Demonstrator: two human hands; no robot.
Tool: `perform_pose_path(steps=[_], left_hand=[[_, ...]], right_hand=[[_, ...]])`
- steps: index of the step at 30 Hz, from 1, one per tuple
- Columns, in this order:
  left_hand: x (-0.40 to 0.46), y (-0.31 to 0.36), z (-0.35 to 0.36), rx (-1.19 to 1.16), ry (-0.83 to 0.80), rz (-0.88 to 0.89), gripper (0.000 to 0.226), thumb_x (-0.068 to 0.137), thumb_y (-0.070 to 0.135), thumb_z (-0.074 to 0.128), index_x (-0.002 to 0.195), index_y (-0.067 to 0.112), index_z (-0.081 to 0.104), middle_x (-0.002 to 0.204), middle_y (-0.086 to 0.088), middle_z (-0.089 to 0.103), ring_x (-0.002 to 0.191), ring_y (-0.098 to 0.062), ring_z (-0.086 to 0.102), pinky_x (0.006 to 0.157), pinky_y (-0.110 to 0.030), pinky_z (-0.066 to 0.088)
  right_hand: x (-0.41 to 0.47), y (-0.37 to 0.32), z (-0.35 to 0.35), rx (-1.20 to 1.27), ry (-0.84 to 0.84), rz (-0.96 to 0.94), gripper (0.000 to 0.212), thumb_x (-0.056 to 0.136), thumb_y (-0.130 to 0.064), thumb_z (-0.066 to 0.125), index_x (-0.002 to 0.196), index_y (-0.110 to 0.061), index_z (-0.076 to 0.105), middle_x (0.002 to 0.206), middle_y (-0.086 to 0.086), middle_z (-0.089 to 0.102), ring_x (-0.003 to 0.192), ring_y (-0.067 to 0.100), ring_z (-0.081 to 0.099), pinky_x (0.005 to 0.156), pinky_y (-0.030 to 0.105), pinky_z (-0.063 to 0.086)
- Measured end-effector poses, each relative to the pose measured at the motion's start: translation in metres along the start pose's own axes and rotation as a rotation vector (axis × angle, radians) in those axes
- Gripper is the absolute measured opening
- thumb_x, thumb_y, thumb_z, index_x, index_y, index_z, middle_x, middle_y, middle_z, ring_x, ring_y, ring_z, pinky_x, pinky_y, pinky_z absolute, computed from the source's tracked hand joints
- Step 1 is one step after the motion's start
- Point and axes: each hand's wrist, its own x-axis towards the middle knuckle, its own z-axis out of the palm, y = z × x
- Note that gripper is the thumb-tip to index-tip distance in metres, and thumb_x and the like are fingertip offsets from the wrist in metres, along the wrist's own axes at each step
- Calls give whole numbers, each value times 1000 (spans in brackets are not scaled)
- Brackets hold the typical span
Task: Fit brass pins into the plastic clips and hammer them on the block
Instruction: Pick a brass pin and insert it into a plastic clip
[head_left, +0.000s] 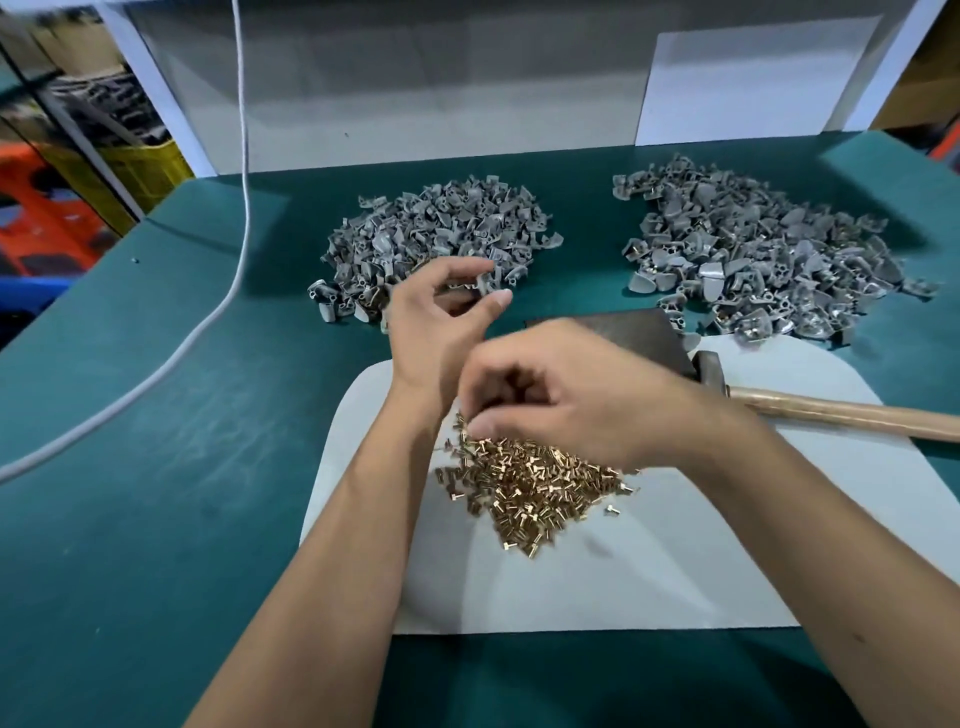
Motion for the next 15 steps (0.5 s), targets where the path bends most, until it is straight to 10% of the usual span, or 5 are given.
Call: perform_pose_path(steps=[9,15], left_hand=[[-18,12,27,-209,-125,-1,30,78,3,86,103,15,76,97,5,75,83,-4,71,82,-24,59],[-27,16,37,-205,-178,66,32,76,1,87,104,10,76,98,-5,77,86,-17,75,81,-28,61]], right_hand=[[-29,46,-30,114,756,7,8,90,-9,76,94,-16,77,83,1,74,77,19,69,73,27,55],[-32,63,-27,229,869,87,7,95,-7,69,95,-11,74,79,1,73,71,12,67,69,26,56]])
